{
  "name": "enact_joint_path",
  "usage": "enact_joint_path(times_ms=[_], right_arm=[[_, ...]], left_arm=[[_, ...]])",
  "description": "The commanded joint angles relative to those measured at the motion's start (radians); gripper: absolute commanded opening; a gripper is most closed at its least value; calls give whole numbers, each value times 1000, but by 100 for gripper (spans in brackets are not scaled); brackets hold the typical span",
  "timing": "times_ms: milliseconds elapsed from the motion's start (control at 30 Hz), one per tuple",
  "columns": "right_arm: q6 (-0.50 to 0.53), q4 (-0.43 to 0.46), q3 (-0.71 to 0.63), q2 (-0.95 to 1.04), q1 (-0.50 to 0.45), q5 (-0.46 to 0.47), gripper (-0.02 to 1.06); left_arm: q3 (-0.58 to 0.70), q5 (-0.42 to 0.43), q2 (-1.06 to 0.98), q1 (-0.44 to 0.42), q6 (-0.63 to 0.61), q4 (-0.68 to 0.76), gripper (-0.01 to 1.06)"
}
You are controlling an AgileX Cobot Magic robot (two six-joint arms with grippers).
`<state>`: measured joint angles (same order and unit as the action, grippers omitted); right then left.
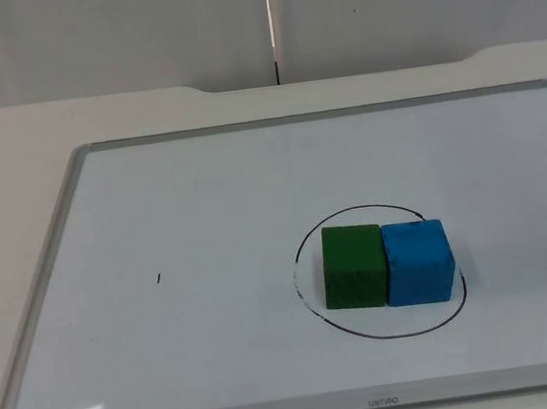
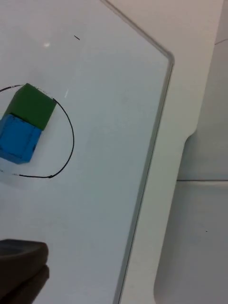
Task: Push the two cubes into the marked area.
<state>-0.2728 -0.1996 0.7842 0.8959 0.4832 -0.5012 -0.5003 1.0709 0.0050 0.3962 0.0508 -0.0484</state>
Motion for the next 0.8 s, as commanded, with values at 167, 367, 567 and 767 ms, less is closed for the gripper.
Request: enact_joint_path(times_ms=[167, 367, 567, 767], right_arm=[[4, 3, -111, -209, 1, -49, 0], [12, 3, -171, -382, 1, -154, 0], [39, 3, -230, -535, 1, -249, 0], [79, 25, -247, -673, 1, -354, 0]], left_arm=[[6, 3, -5, -2, -7, 12, 0], [6, 3, -5, -2, -7, 12, 0], [6, 3, -5, -2, -7, 12, 0], [6, 3, -5, -2, -7, 12, 0]])
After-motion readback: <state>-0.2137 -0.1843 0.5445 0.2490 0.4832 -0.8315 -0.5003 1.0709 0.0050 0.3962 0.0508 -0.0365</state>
